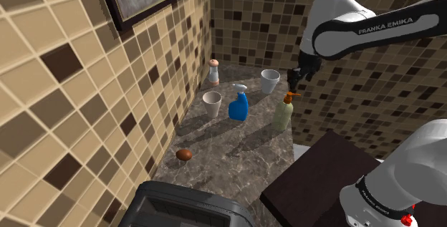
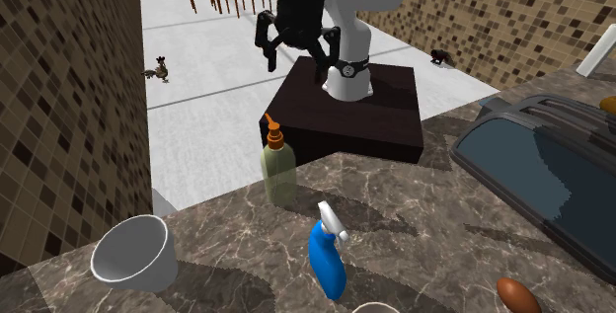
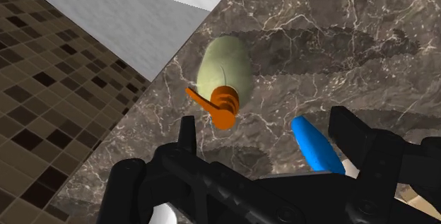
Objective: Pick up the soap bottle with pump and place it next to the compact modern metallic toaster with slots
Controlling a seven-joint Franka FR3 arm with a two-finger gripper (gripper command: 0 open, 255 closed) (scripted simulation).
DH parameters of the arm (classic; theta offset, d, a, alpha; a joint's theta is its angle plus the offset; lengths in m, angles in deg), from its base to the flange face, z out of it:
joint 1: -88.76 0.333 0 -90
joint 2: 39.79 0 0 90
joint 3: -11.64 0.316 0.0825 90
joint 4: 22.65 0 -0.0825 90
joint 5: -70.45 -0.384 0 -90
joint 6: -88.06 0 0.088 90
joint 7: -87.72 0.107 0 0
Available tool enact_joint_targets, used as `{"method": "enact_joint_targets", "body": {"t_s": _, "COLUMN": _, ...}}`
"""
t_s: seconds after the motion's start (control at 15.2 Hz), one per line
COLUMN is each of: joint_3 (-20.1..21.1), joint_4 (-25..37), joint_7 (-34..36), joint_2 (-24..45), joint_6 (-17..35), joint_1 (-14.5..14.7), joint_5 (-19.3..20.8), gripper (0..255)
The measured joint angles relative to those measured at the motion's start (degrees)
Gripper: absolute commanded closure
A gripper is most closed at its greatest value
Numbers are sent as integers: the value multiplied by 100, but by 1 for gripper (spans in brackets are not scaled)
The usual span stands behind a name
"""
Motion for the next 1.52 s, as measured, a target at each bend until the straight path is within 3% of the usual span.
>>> {"method": "enact_joint_targets", "body": {"t_s": 0.33, "joint_3": -235, "joint_4": 71, "joint_7": -190, "joint_2": 1090, "joint_6": 1084, "joint_1": -52, "joint_5": -5, "gripper": 0}}
{"method": "enact_joint_targets", "body": {"t_s": 0.59, "joint_3": -336, "joint_4": 247, "joint_7": -327, "joint_2": 1785, "joint_6": 1638, "joint_1": -62, "joint_5": -91, "gripper": 0}}
{"method": "enact_joint_targets", "body": {"t_s": 0.99, "joint_3": -381, "joint_4": 202, "joint_7": -365, "joint_2": 2272, "joint_6": 2176, "joint_1": -84, "joint_5": -115, "gripper": 0}}
{"method": "enact_joint_targets", "body": {"t_s": 1.45, "joint_3": -390, "joint_4": 172, "joint_7": -372, "joint_2": 2350, "joint_6": 2289, "joint_1": -91, "joint_5": -115, "gripper": 0}}
{"method": "enact_joint_targets", "body": {"t_s": 1.52, "joint_3": -390, "joint_4": 172, "joint_7": -372, "joint_2": 2350, "joint_6": 2289, "joint_1": -91, "joint_5": -115, "gripper": 255}}
